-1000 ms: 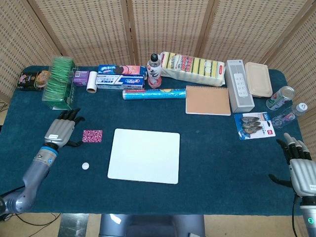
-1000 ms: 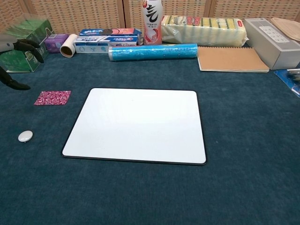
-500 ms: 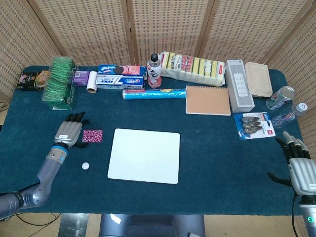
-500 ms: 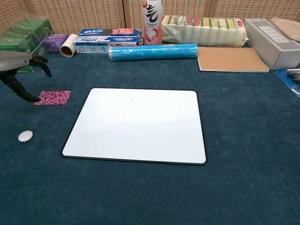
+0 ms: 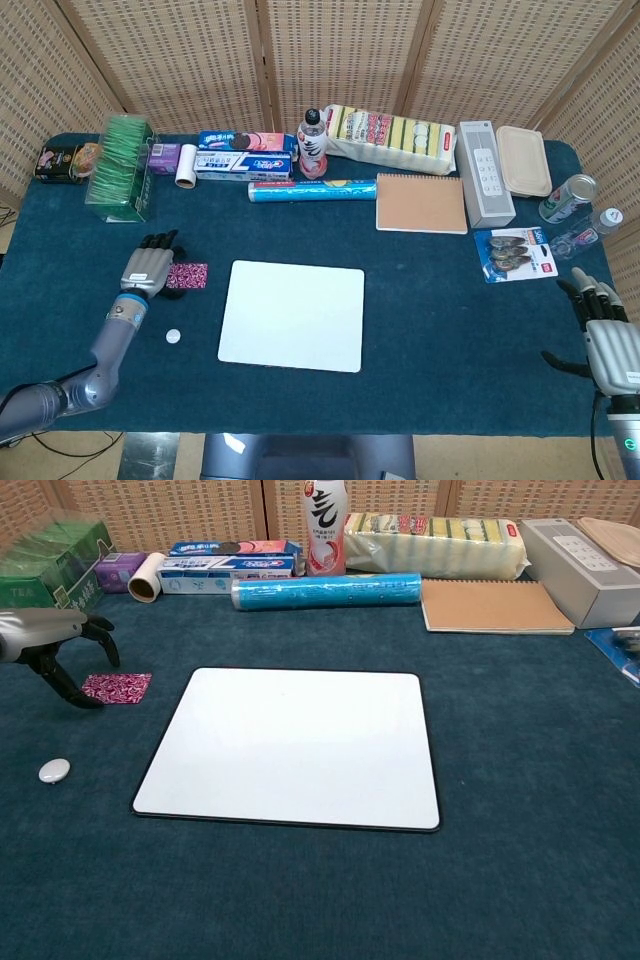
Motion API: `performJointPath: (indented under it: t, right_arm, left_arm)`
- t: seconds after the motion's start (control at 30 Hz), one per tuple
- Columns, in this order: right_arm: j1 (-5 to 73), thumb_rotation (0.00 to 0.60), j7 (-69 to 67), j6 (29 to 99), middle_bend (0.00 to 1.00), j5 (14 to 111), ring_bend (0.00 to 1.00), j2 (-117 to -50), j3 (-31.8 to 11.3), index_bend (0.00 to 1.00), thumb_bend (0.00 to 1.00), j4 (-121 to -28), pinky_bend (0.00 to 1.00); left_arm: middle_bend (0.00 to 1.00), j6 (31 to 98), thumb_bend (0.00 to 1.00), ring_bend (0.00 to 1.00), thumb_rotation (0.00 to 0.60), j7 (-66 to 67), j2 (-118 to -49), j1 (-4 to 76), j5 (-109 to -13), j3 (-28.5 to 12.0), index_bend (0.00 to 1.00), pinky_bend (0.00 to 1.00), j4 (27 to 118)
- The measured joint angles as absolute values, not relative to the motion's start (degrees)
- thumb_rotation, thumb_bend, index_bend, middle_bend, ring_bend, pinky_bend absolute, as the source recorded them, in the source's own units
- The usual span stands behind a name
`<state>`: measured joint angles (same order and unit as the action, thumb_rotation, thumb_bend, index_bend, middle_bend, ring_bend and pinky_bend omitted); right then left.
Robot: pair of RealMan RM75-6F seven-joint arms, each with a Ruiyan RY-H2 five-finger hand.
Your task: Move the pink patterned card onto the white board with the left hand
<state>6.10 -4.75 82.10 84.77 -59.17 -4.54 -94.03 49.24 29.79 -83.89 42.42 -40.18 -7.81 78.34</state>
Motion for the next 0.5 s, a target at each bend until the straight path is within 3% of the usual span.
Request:
performJointPath:
  t: [0.5]
  right_arm:
    - [6.2, 0.600, -5.2, 81.9, 0.00, 84.6, 0.00, -59.1, -4.5, 0.10, 0.00, -94.2, 0.00]
  left_arm:
    - [0.00, 49.3, 0.18, 0.00, 0.600, 32.6, -84.7, 44.5, -34.9, -7.2, 0.29, 0.02, 78.1]
